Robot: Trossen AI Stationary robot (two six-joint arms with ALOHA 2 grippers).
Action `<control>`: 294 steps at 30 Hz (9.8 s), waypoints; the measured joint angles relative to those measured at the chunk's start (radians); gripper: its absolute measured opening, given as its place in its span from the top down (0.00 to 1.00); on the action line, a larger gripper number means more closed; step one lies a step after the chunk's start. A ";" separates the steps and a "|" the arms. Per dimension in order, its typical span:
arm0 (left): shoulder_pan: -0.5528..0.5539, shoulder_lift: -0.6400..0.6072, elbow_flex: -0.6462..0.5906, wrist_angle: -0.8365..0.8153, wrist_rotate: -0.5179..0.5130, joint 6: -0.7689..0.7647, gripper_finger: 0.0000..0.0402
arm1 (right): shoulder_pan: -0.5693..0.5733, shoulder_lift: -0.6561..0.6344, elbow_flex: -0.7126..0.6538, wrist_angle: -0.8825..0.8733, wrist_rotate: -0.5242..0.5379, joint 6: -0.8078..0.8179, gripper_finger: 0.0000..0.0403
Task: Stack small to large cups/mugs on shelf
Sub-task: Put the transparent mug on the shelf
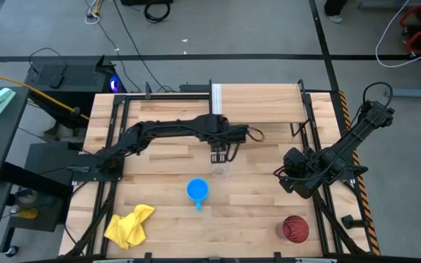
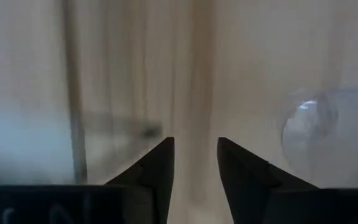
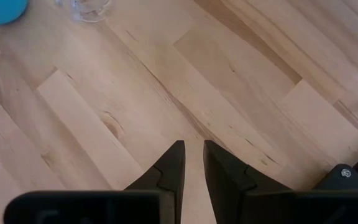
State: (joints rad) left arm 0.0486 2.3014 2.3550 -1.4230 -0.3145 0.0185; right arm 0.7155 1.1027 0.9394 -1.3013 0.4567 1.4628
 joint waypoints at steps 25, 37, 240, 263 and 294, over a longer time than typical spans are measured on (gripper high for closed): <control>-0.100 -0.052 -0.060 -0.126 0.159 -1.172 0.79 | 0.001 -0.003 0.000 0.032 -0.020 -0.050 0.84; -0.131 -0.042 -0.138 -0.028 0.158 -1.290 0.80 | 0.001 -0.003 0.000 0.063 -0.022 -0.071 0.84; 0.391 -0.121 0.001 0.266 0.249 -0.005 0.90 | -0.689 -0.003 0.000 0.616 0.039 -0.602 0.84; 0.390 -0.121 0.000 0.334 0.252 -0.004 0.73 | -0.821 -0.003 0.000 0.721 0.038 -0.707 0.84; 0.347 -0.237 -0.123 0.121 0.252 -0.121 0.81 | -1.179 0.069 0.000 0.933 -0.382 -0.891 0.84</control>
State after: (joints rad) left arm 0.3959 2.0643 2.2325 -1.3022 -0.0622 -0.1022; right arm -0.4639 1.1713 0.9394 -0.3678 0.0745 0.5720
